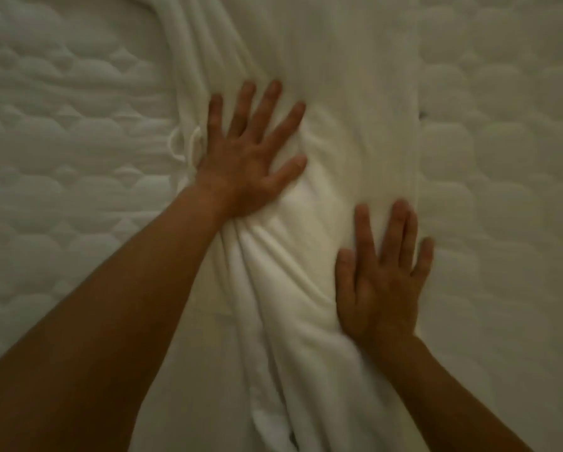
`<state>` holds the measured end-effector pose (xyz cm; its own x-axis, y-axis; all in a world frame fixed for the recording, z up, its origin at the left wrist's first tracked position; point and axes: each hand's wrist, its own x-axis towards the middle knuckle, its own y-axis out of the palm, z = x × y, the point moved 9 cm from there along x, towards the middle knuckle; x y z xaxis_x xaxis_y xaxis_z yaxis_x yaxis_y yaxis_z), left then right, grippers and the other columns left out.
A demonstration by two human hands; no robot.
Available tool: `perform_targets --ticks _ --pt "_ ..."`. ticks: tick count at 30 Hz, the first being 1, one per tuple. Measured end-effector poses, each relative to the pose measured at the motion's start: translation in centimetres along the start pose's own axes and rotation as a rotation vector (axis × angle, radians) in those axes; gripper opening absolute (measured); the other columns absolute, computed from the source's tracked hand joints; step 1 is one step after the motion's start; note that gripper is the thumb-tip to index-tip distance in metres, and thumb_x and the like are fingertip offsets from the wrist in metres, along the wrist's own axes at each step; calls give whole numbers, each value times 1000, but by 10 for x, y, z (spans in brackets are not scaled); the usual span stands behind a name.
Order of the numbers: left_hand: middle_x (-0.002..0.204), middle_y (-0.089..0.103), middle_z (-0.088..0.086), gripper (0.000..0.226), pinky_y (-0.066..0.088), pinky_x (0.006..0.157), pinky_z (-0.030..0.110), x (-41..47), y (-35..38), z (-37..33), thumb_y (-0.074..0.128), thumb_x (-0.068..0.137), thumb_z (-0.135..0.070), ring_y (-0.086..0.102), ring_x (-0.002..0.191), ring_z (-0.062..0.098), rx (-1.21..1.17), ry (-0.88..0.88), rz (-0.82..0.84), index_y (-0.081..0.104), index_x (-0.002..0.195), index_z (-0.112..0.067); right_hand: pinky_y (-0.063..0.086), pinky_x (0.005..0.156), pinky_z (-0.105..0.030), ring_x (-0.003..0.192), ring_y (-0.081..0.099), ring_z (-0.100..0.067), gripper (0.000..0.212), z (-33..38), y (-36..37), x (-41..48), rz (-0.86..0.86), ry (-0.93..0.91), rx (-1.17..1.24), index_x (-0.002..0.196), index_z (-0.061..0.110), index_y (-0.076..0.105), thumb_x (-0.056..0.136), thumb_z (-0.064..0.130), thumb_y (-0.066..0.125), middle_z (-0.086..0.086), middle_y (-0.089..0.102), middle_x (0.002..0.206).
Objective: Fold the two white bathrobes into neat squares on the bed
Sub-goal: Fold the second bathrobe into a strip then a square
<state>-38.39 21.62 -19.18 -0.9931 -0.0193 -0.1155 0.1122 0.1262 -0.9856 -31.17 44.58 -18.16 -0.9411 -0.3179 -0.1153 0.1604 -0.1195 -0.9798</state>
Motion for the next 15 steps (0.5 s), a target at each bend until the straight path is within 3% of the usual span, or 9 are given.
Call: perform_targets --ticks 5,8,13,15 --pt "172 -10 -2 72 -9 121 64 -8 -15 -7 13 95 -71 -11 158 28 -1 -139 116 -3 160 -43 4 121 -59 155 0 -30 62 -3 1 -4 -23 24 -25 161 33 8 102 52 20 -15 0 168" --pt "171 -13 1 66 -11 120 65 -47 -19 -39 20 101 -60 -14 157 28 -212 -303 183 0 161 -39 2 122 -58 155 -3 -28 63 -2 -9 -4 6 16 2 160 34 7 102 55 18 -13 -3 169" --pt "171 -15 2 71 -1 125 59 -192 -21 -120 40 96 -66 -13 157 32 -266 -199 145 10 158 -49 5 122 -57 156 -1 -27 69 -7 -10 -102 202 -151 86 160 36 13 97 67 15 -10 0 169" --pt "171 -11 4 67 11 125 59 -254 -14 -145 44 97 -59 -5 157 36 -347 -184 119 21 158 -46 14 121 -56 155 11 -28 78 -20 -22 -172 215 -182 157 156 36 27 91 77 19 -9 12 168"
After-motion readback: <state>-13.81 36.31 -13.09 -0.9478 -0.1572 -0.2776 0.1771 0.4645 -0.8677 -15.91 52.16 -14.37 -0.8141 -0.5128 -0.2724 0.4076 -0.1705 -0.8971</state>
